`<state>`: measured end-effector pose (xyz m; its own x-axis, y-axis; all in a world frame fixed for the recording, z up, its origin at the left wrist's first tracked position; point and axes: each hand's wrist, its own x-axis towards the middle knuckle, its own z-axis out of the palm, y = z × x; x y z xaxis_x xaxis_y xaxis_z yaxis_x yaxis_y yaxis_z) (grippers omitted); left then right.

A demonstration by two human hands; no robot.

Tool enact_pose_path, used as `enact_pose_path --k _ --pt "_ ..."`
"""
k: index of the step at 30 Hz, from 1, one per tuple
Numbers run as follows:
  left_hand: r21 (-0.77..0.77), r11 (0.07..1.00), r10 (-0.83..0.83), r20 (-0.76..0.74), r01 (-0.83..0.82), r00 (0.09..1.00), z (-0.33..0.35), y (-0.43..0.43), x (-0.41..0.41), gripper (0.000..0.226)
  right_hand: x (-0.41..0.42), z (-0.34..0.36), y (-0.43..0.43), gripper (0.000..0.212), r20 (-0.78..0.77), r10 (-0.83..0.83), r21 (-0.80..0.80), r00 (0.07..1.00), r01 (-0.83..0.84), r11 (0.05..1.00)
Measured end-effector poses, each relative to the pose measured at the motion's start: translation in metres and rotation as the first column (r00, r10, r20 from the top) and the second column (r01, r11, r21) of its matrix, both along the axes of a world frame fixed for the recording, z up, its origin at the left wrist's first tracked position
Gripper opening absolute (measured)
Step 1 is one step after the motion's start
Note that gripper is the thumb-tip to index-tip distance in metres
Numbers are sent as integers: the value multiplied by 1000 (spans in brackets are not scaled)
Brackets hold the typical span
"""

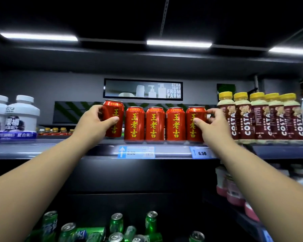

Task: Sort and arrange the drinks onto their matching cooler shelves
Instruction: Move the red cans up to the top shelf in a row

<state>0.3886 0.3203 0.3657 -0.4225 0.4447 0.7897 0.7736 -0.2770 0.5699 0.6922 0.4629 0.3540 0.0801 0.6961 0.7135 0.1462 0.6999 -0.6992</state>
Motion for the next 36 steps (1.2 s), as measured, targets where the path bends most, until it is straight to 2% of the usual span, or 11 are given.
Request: enact_pose_path --k 4,8,11,14,21,36 --pt "-80 991 98 -61 -103 993 -11 11 -7 60 -5 -11 6 34 105 -180 29 978 178 984" --pt "-132 975 163 -120 -178 979 -12 15 -9 59 -5 -9 6 48 123 -210 27 970 208 978" --pt "-196 948 214 -196 -252 957 -14 15 -7 71 -5 -12 3 68 197 -246 34 949 244 969" --pt "-225 918 265 -268 -328 926 -18 17 -7 81 -8 -15 0 71 260 -308 64 915 302 951" --pt "-193 924 276 -259 -330 925 -20 16 -5 89 -4 -20 -4 68 241 -284 107 928 266 958" --pt "-100 938 308 -193 -331 932 -22 22 -14 89 -8 -16 -4 66 357 -274 130 893 243 961"
